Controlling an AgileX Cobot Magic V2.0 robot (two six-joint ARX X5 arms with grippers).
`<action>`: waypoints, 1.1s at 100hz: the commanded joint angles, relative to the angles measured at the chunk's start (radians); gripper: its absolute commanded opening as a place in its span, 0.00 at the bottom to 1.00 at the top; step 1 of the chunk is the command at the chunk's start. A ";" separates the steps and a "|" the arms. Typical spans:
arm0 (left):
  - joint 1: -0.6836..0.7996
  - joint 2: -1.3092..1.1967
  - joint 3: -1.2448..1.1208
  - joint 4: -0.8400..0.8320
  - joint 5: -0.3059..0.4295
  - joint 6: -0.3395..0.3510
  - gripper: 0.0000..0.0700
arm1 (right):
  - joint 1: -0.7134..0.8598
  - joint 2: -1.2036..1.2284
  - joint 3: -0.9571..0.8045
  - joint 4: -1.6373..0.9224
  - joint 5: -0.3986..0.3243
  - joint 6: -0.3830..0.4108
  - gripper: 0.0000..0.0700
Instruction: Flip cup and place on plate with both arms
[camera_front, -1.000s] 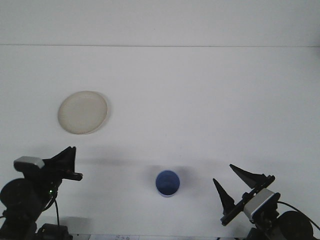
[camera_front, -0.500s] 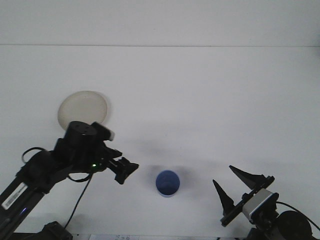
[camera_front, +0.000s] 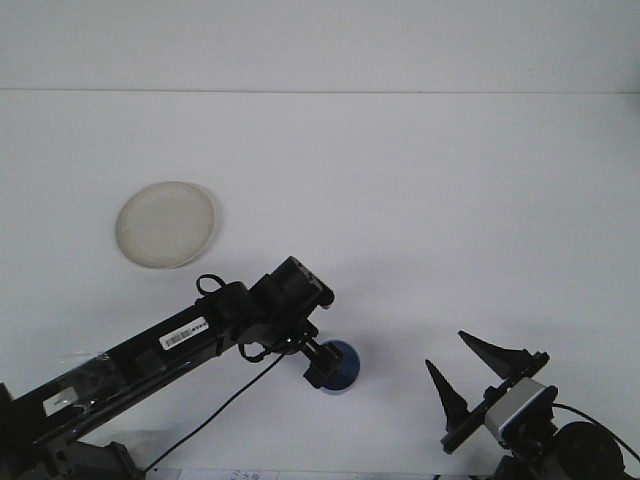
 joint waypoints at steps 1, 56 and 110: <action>-0.015 0.037 0.025 0.012 -0.002 -0.004 0.77 | 0.011 0.000 0.008 0.008 0.005 -0.003 0.62; -0.034 0.124 0.032 0.002 -0.002 0.010 0.02 | 0.011 0.000 0.008 0.008 0.005 -0.003 0.62; 0.257 -0.031 0.271 -0.242 -0.197 0.167 0.01 | 0.011 0.000 0.008 0.004 0.004 -0.003 0.62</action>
